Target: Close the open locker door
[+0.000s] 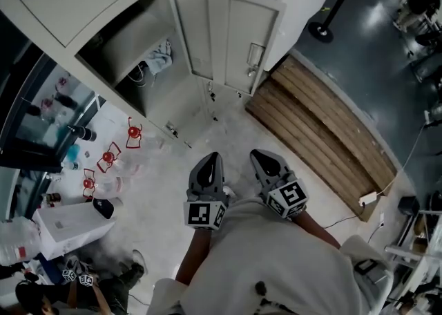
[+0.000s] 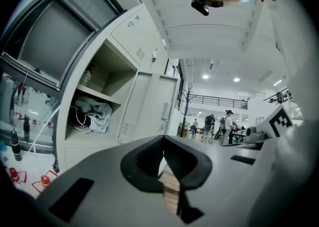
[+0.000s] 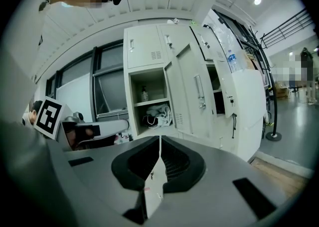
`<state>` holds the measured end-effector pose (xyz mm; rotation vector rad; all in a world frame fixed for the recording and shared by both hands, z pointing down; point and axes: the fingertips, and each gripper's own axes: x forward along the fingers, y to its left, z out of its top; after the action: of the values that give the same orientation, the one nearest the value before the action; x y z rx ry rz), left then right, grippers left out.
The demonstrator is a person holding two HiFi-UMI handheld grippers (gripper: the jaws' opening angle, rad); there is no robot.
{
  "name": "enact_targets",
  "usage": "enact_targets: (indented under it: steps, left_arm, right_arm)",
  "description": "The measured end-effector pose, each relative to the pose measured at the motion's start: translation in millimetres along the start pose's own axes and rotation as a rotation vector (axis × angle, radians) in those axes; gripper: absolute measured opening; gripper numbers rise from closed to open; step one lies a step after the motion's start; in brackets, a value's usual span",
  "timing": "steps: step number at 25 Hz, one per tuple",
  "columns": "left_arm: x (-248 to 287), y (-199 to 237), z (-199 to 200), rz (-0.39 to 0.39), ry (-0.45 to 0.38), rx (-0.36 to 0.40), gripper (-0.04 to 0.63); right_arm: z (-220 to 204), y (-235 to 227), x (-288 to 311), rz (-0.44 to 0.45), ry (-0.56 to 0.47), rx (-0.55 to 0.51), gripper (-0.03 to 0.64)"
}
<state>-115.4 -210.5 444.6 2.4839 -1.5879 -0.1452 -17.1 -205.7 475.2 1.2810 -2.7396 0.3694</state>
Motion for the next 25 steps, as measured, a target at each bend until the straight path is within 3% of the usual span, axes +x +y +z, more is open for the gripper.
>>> enact_targets:
  steps: [9, 22, 25]
  left_arm:
    - [24.6, 12.9, -1.3, 0.088, -0.018, 0.001, 0.008]
    - [117.7, 19.1, 14.6, 0.332, -0.052, 0.020, 0.008]
    - [132.9, 16.3, 16.9, 0.394, -0.062, 0.021, 0.008]
  right_arm:
    - [5.7, -19.0, 25.9, 0.111, 0.000, -0.020, 0.029]
    - [59.1, -74.0, 84.3, 0.557, -0.020, -0.137, 0.029]
    - [61.7, -83.6, 88.7, 0.675, -0.014, -0.229, 0.029]
